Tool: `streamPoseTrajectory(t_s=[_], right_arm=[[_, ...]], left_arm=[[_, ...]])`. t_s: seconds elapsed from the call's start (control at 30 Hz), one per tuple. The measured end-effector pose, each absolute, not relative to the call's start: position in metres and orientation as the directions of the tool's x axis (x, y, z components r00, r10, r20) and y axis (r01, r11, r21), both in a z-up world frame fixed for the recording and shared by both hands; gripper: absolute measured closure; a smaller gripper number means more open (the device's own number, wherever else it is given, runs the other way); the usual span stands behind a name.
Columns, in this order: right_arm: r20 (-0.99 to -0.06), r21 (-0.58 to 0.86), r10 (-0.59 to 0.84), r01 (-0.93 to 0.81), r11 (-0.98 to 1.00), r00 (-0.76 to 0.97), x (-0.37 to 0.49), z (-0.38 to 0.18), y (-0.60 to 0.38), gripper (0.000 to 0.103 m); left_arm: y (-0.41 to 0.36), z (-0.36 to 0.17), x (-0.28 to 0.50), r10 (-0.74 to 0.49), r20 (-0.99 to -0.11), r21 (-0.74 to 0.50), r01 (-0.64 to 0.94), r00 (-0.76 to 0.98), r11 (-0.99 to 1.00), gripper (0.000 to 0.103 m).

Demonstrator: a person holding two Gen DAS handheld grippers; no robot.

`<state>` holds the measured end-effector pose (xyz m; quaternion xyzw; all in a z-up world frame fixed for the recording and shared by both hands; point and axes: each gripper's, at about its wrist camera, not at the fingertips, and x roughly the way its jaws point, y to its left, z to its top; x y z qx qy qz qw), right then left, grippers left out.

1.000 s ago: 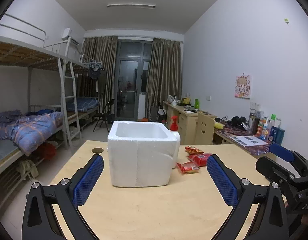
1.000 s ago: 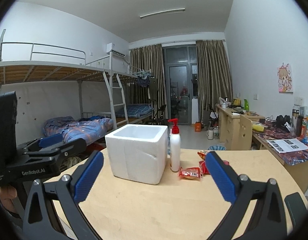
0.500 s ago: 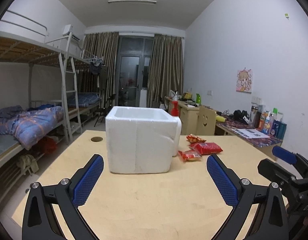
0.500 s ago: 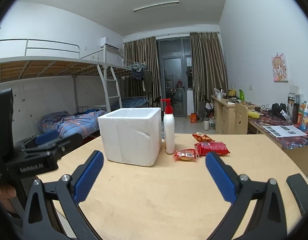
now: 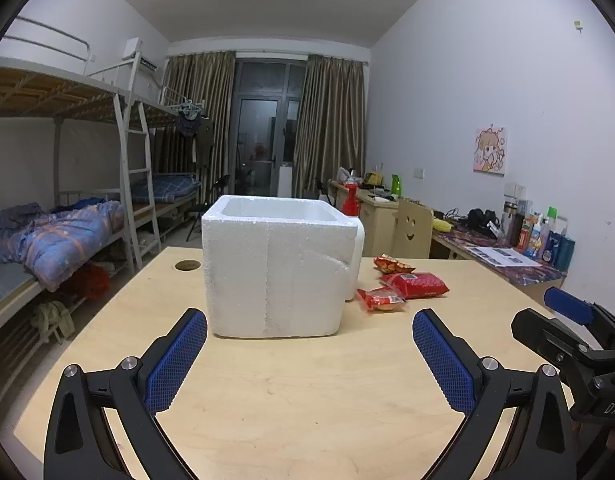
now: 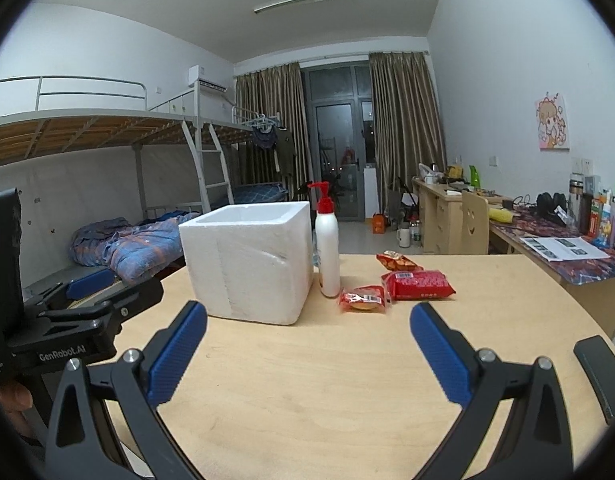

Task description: Organize soft objects

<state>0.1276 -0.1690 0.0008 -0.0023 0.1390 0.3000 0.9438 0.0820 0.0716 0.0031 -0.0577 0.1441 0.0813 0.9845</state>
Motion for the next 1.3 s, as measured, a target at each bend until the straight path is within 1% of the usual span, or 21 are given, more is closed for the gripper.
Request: streamPoseTrajectory(t_s=[0.43, 0.9, 1.07, 1.3], right_arm=[[-0.291, 0.086, 0.564, -0.566, 0.820, 0.773, 0.1332, -0.0030, -0.1668, 0.000], [-0.287, 0.090, 0.581, -0.583, 0.808, 0.761, 0.1370, -0.0035, -0.1662, 0.000], [-0.276, 0.122, 0.594, -0.585, 0.801, 0.756, 0.1386, -0.0035, -0.1709, 0.000], [-0.272, 0.122, 0.608, -0.600, 0.791, 0.746, 0.1371, -0.0031, -0.1712, 0.000]], left_arm=[[0.0734, -0.0006, 0.0887, 0.146, -0.301, -0.075, -0.176, 0.942, 0.982, 0.000], [0.0769, -0.0025, 0.0868, 0.163, -0.301, -0.069, -0.192, 0.939, 0.979, 0.000], [0.0762, -0.0016, 0.0854, 0.168, -0.302, -0.062, -0.195, 0.938, 0.979, 0.000], [0.0746, 0.0002, 0.0832, 0.171, -0.300, -0.055, -0.196, 0.938, 0.979, 0.000]])
